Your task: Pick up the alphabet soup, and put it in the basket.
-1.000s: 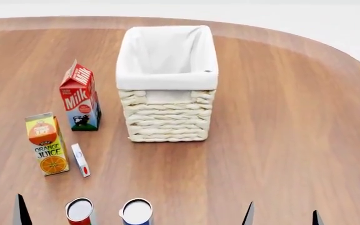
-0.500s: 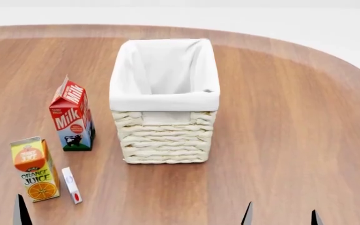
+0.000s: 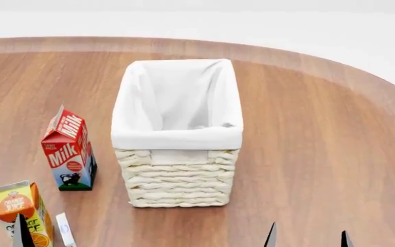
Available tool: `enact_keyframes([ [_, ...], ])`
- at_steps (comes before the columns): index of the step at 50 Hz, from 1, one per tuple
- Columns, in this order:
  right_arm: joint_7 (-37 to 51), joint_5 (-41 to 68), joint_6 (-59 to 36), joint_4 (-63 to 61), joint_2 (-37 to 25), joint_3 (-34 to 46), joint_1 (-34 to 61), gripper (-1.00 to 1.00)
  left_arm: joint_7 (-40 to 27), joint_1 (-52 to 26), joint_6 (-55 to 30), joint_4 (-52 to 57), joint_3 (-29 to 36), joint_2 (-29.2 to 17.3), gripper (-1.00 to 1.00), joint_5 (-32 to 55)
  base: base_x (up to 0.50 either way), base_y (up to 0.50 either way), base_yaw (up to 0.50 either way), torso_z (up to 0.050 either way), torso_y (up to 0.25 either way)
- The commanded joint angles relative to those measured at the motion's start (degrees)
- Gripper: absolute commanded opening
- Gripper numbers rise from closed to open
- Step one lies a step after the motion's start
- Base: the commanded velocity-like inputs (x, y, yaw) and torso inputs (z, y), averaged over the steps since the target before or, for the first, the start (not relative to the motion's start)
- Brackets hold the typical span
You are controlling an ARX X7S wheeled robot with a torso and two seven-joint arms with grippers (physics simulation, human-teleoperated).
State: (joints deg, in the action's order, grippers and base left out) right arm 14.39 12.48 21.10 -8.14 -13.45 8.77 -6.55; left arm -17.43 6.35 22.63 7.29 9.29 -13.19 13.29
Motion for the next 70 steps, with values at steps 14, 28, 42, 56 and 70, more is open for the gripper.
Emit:
enact_keyframes([
  [14, 0.48, 0.33, 0.23, 0.33, -0.47, 0.53, 0.27, 1.00, -0.54, -0.28, 0.32, -0.35, 0.51, -0.42, 1.00, 0.22, 0.23, 0.00, 0.00, 0.000, 0.000],
  [28, 0.83, 0.41, 0.33, 0.19, -0.73, 0.85, 0.20, 1.00, -0.86, -0.35, 0.48, -0.41, 0.76, -0.68, 1.00, 0.34, 0.23, 0.00, 0.00, 0.000, 0.000],
  [42, 0.33, 2.10, 1.50, 0.24, -1.04, 1.08, -0.08, 1.00, -1.17, -0.18, 0.65, -0.32, 1.05, -0.95, 1.00, 0.43, 0.17, 0.00, 0.00, 0.000, 0.000],
  [56, -0.74, 3.50, 2.27, -0.37, -2.05, 1.55, -0.57, 1.00, -1.49, -0.13, 0.59, -0.17, 1.31, -1.25, 1.00, 0.59, 0.00, 0.00, 0.00, 0.000, 0.000],
  [70, -9.39, 7.54, 2.20, -1.54, -7.69, 5.44, -1.62, 1.00, -1.80, -0.72, 0.51, -0.62, 1.16, -1.59, 1.00, 1.19, 0.00, 0.00, 0.00, 0.000, 0.000],
])
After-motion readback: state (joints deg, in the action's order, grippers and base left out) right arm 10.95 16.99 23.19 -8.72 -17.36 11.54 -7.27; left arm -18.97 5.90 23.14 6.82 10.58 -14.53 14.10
